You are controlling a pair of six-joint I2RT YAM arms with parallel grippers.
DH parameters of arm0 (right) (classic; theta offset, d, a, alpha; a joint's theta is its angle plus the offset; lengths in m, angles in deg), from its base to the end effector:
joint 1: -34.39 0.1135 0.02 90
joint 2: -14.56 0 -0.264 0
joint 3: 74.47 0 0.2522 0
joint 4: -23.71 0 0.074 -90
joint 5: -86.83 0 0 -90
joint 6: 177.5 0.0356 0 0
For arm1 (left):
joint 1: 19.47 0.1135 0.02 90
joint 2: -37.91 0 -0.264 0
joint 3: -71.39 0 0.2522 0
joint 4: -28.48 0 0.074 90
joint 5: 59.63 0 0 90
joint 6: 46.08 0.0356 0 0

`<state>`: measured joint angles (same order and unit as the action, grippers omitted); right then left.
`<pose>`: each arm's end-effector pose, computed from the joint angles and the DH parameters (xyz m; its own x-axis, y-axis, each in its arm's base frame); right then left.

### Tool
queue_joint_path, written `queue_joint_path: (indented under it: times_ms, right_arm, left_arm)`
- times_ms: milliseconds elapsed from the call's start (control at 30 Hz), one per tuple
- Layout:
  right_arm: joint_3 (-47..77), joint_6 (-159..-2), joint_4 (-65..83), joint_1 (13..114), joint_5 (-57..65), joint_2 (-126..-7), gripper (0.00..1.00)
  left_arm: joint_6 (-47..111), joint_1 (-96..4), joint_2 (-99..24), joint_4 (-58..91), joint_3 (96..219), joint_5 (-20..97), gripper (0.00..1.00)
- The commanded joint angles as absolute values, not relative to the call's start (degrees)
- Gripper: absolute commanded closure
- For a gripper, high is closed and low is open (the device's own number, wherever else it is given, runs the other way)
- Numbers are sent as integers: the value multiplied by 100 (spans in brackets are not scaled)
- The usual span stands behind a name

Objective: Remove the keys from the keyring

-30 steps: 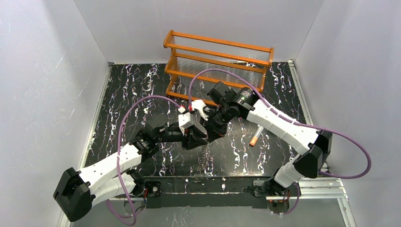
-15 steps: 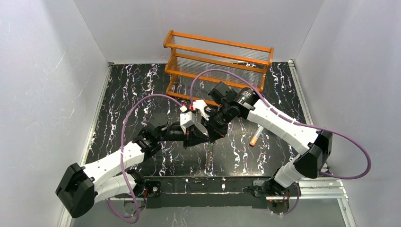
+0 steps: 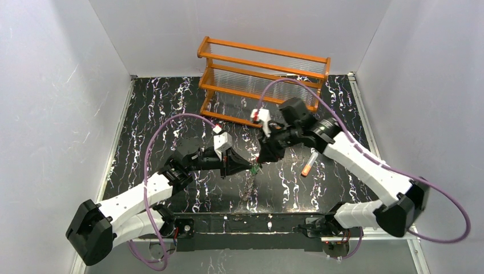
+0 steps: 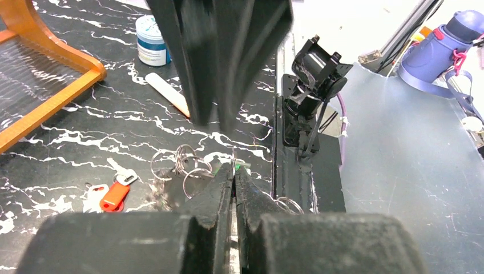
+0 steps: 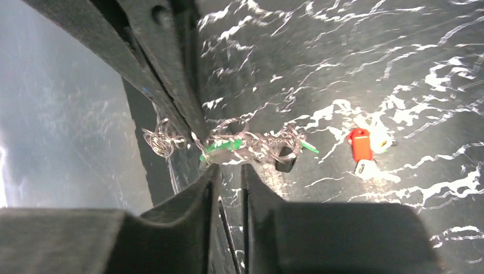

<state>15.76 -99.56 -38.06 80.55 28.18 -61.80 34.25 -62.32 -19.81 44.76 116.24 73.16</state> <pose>0.1754 0.2094 0.3530 -0.3234 -0.5944 -0.7363 -0.9460 0.2206 0.2374 0.1484 -0.1706 0.2865 -0.1244 -0.0528 -0.9908 0.9894 0.0690 -0.1278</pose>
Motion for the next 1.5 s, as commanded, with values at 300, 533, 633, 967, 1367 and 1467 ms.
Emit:
queue_joint_path:
  times_ms: [300,533,633,967,1367,1467]
  right_arm:
    - [-1393,-7182,978,7308,3722,-3850,57]
    - [-2258,-6608,2343,7313,3906,-3663,54]
    - [-2453,-6440,2748,7308,3909,-3738,58]
    - [-3009,-5962,3864,7313,4150,-3900,65]
    - [-3353,-5595,4855,7258,4304,-4035,66]
    - [-3403,-5494,5115,7248,4410,-4072,67]
  left_arm:
    - [2808,-6225,-1427,5477,11116,6864,100]
    - [2565,-6224,-1417,5884,10996,6899,100]
    - [2533,-6222,-1405,5925,11003,6925,100]
    - [2485,-6225,-1351,6032,11002,6991,100]
    - [2431,-6225,-1342,6133,11046,7163,100]
    - [2419,-6225,-1376,6164,11059,7237,100]
